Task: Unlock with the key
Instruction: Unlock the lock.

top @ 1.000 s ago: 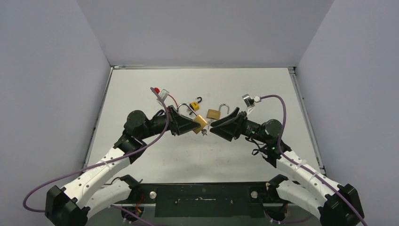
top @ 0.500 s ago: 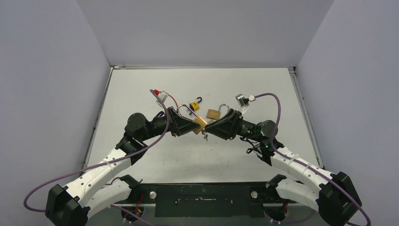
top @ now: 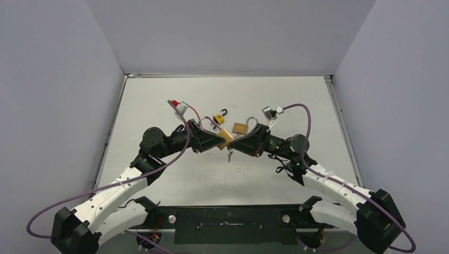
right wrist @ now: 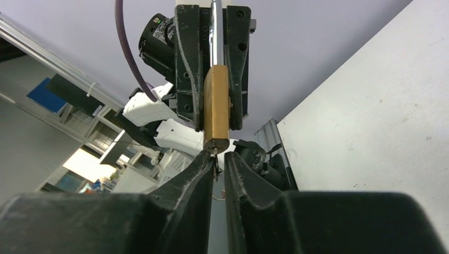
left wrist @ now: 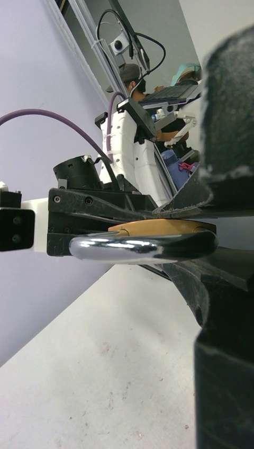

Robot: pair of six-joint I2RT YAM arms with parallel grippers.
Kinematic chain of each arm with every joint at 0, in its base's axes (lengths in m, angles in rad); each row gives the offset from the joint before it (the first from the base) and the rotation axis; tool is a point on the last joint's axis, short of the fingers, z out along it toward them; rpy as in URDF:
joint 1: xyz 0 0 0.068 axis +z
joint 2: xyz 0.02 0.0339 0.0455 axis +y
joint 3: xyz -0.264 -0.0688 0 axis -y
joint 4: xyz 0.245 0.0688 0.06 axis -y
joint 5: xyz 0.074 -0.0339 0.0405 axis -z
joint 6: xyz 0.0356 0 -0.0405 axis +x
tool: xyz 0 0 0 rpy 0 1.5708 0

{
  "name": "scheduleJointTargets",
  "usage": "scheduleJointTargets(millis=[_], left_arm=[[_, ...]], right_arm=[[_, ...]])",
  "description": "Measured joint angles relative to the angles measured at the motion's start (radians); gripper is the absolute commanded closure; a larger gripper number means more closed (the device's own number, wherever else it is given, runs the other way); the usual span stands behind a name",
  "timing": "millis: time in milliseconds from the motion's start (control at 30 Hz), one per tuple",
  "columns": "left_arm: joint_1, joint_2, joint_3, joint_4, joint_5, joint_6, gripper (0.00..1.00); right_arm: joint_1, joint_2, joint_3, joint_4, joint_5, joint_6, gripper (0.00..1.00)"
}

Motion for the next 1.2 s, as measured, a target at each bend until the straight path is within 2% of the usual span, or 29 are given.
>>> scheduleJointTargets(millis=[133,167,333,467,700,833,967,1000,1100,1133,1200], left_arm=[[0.002,0.000,0.000,-0.002,-0.003,0.001,1.00],[0.003,0.000,0.000,-0.001,-0.004,0.001,1.00],[0.006,-0.003,0.000,0.019,-0.007,-0.005,1.00],[0.008,-0.012,0.000,0.071,0.003,0.012,1.00],[0.006,-0.031,-0.023,0.229,0.036,0.100,1.00],[0.007,-0.020,-0.027,0.328,0.054,0.133,1.00],[0.006,-0.002,-0.027,0.415,0.080,0.140,1.00],[0.006,0.000,-0.027,0.425,0.084,0.143,1.00],[0.006,0.001,-0.027,0.424,0.087,0.171,1.00],[0.006,0.000,-0.027,0.420,0.087,0.184,1.00],[0.004,-0.016,-0.026,0.399,0.088,0.214,1.00]], right_arm=[[0.000,0.020,0.000,0.015,-0.001,0.024,0.95],[0.000,0.026,0.000,0.026,-0.002,0.033,0.99],[0.000,0.069,-0.001,0.116,-0.013,0.109,1.00],[0.000,0.137,-0.005,0.274,-0.018,0.252,1.00],[0.018,0.287,0.001,0.564,-0.004,0.605,1.00],[0.036,0.344,0.023,0.647,0.013,0.766,1.00],[0.052,0.348,0.029,0.678,0.033,0.828,1.00],[0.052,0.348,0.029,0.679,0.033,0.831,0.92],[0.046,0.337,0.029,0.658,0.031,0.802,0.53],[0.036,0.324,0.027,0.632,0.026,0.775,0.45],[-0.009,0.278,0.010,0.534,0.030,0.694,0.35]])
